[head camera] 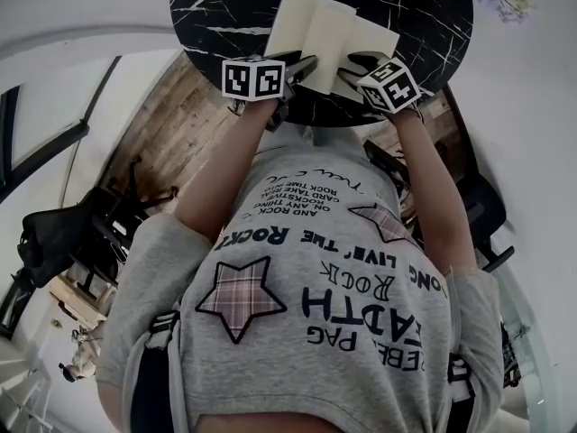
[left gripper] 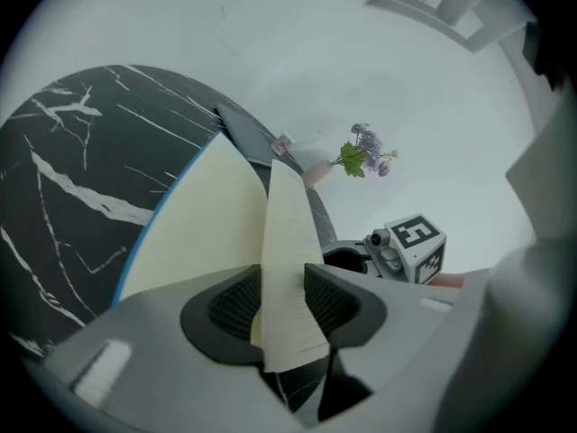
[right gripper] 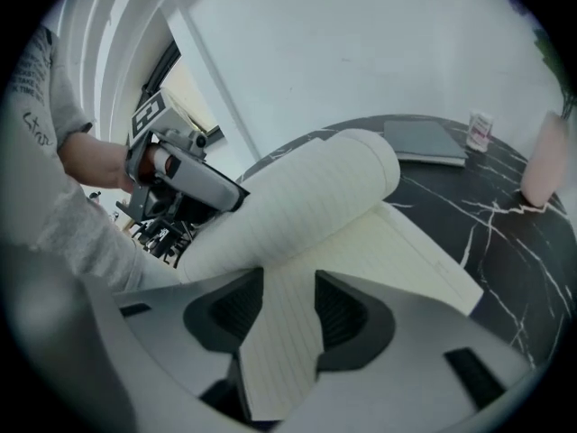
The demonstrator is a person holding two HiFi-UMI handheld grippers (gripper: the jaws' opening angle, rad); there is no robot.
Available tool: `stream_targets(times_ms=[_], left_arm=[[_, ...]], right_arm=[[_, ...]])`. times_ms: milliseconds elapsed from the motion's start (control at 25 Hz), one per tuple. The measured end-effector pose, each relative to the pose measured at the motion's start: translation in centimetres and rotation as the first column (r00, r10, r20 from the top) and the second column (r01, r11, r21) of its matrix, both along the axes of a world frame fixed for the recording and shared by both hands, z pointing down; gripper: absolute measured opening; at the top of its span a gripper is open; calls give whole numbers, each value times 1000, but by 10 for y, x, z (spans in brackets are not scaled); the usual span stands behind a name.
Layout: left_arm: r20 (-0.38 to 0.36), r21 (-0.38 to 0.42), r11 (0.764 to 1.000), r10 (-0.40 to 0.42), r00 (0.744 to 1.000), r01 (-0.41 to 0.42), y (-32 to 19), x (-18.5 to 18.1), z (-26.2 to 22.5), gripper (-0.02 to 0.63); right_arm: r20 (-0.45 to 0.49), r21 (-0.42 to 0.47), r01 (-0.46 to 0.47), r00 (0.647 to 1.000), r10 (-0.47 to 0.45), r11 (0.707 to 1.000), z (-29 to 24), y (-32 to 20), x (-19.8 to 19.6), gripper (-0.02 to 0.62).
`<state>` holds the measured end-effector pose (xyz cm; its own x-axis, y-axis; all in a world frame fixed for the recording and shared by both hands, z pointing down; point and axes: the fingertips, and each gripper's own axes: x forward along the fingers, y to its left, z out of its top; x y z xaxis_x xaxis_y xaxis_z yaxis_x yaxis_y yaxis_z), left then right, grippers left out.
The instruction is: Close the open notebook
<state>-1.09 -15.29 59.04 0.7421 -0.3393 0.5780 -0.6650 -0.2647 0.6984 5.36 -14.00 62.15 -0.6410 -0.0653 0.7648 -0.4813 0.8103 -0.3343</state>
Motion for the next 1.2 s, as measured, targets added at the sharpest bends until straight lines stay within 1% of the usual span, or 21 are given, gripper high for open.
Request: stream_targets(times_ms=[40,80,200,280,360,440,640,760,880,960,1040,1200], left_arm=[[-34,-2,1000,15,999,-16,2,10,-4,146],[-50,-1,999,35,998,-35,3,19,-6,146],[-44,6,995,101,994,-101,10,44,-7,146],[-46,21,988,156,987,-155,14,62,-12,146],[-27,36,978,208,978,-207,18,75,-14,146],[-12,39,971,237,971,-237,22,82,-13,146],[-19,56,953,299,954,-298,29,102,-16,146],[-42,63,936,349,936,-346,37,115,-19,146],[-55,62,914,404,913,-401,50,128,-21,146],[-55,70,898,439,897,-435,57,134,-22,146],[-72,77,885,464,883,-459,63,138,-27,146],[-152,77,878,479,864,-473,70,142,-45,144]], right_arm=[[-7,9,-4,1000,4,1000,-1,0,4,170],[-15,12,-4,1000,4,1000,-1,2,9,171],[-9,-6,-30,1000,30,1000,-1,7,24,172],[16,-8,-86,996,86,996,-9,5,37,171],[38,-1,-141,989,141,990,-18,1,50,170],[52,5,-176,983,176,984,-25,-1,59,171],[107,12,-266,959,263,964,-42,-5,78,170],[153,17,-315,939,309,949,-57,-11,83,170],[165,28,-336,930,328,941,-64,-15,89,170],[153,36,-339,931,330,940,-62,-15,93,171],[129,50,-335,936,326,941,-58,-14,98,171],[84,77,-322,945,315,944,-52,-12,106,172]])
